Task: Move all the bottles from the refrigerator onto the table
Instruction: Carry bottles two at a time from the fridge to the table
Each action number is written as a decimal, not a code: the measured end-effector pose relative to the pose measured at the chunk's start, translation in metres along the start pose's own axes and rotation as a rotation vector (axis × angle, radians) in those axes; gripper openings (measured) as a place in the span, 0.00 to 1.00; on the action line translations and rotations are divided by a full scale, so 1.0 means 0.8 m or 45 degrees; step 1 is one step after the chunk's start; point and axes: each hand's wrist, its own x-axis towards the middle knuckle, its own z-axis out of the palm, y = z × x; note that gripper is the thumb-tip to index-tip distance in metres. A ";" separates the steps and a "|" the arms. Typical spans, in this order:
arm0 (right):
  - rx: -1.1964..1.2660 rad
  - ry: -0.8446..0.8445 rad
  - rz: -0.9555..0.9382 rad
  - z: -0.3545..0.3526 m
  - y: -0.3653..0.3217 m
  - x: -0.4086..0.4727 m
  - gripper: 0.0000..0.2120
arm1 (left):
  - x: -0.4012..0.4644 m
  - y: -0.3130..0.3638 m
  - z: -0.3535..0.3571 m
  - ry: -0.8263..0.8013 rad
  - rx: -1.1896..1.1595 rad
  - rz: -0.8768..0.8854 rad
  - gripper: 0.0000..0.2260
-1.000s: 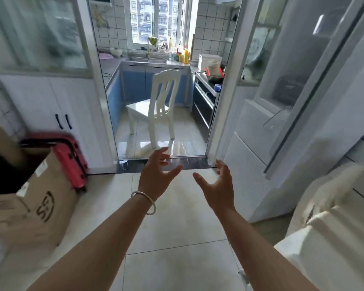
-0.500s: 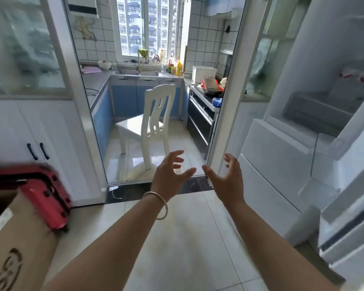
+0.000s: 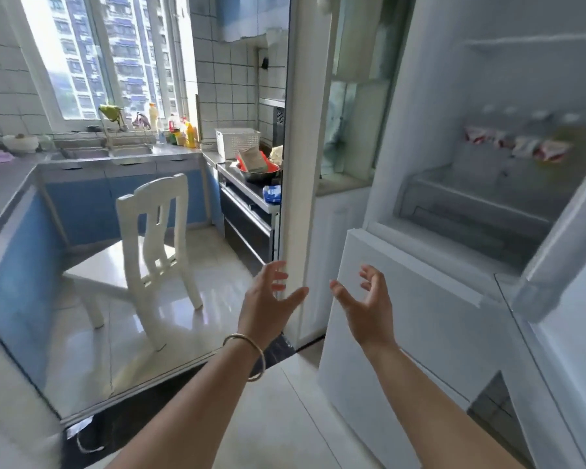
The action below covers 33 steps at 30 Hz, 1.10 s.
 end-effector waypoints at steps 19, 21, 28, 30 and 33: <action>-0.443 0.704 0.092 -0.050 0.087 0.361 0.32 | 0.399 0.050 0.324 -0.766 -0.339 0.395 0.24; -0.472 0.757 0.079 -0.071 0.096 0.396 0.31 | 0.421 0.063 0.364 -0.795 -0.355 0.428 0.24; -0.351 0.952 0.119 -0.173 0.132 0.531 0.28 | 0.499 0.120 0.493 -0.776 -0.443 0.415 0.23; -0.386 0.958 0.100 -0.203 0.143 0.566 0.27 | 0.520 0.140 0.529 -0.807 -0.475 0.381 0.23; -0.347 1.019 0.123 -0.238 0.159 0.609 0.28 | 0.546 0.170 0.577 -0.860 -0.545 0.324 0.22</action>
